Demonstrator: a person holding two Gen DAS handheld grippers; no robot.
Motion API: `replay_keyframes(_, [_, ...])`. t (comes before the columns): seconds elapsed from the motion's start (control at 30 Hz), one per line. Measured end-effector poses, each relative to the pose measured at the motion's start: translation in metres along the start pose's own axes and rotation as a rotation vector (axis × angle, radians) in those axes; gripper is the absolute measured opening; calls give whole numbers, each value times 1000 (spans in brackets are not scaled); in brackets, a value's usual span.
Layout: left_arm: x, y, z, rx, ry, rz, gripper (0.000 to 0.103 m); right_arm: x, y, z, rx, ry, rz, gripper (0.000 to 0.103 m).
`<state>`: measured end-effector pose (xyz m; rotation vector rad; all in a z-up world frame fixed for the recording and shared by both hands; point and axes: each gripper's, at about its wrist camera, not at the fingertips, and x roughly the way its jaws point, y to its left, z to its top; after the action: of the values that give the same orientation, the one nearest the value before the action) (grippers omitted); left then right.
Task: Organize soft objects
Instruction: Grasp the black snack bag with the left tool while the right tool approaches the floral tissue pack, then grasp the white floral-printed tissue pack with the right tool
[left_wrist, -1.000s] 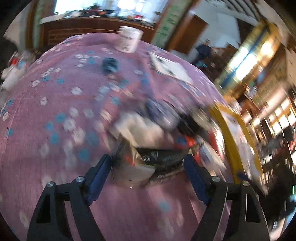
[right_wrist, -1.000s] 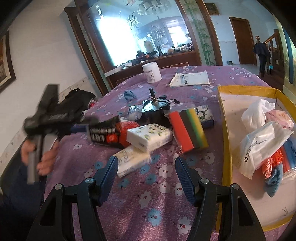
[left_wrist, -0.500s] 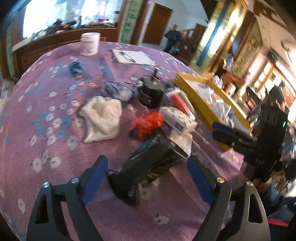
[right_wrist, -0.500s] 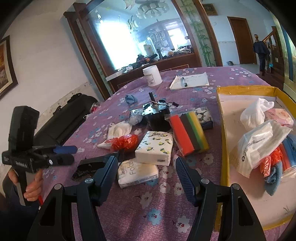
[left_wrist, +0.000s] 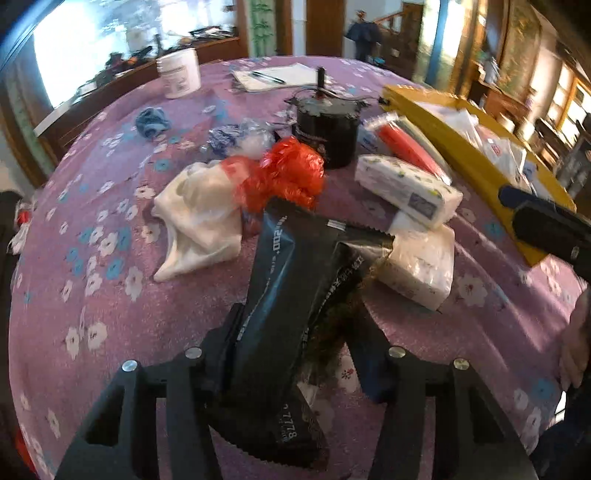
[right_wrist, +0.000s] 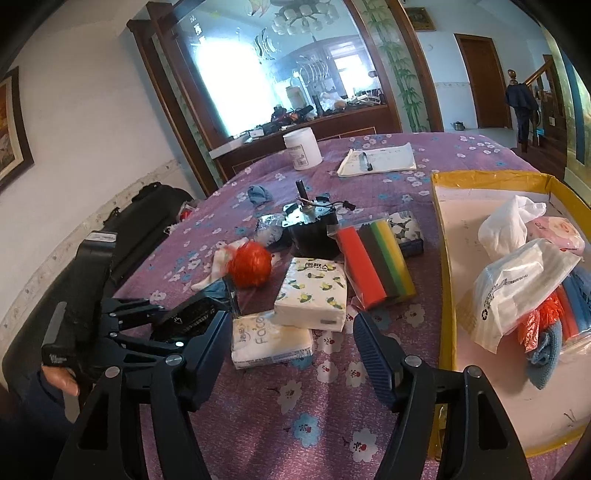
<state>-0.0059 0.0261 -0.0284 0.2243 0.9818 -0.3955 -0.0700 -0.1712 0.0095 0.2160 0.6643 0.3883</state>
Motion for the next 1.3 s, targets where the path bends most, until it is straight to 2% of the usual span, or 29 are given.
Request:
replay_keyframes(0.1, [-12,0,-2,-61,-78,45,51,6,3,1,-16,31,-31,73])
replay_keyframes(0.27, [-31,7,5,-184,-249,35,51,23,12,19,-16,98,-63,74])
replay_keyframes(0.33, [-35,12,6,-241,-307,34,51,32,9,28,0,131,-90,77])
replay_keyframes(0.4, [-35,20,4,-286,-333,21,51,48,2,36,25,192,-104,78])
replay_keyframes(0.47, [-35,22,9,-306,-343,41,51,63,-5,39,58,247,-97,78])
replay_keyframes(0.6, [-35,24,10,-315,-348,40,51,86,-9,42,82,295,-89,78])
replay_keyframes(0.63, [-36,23,8,-312,-348,39,51,89,-8,43,75,298,-98,71])
replay_keyframes(0.67, [-36,21,8,-310,-349,42,51,94,-5,43,60,306,-113,55])
replay_keyframes(0.7, [-37,20,7,-309,-350,43,51,97,-2,43,46,313,-122,56])
replay_keyframes(0.83, [-37,23,6,-326,-351,53,51,91,18,39,-84,241,-151,55])
replay_keyframes(0.97, [-39,27,6,-343,-366,80,51,79,43,31,-256,87,-281,55])
replay_keyframes(1.07, [-41,28,6,-350,-377,94,51,68,51,28,-317,14,-332,55])
replay_keyframes(1.3, [-38,31,8,-357,-365,94,51,65,52,31,-338,-6,-341,55])
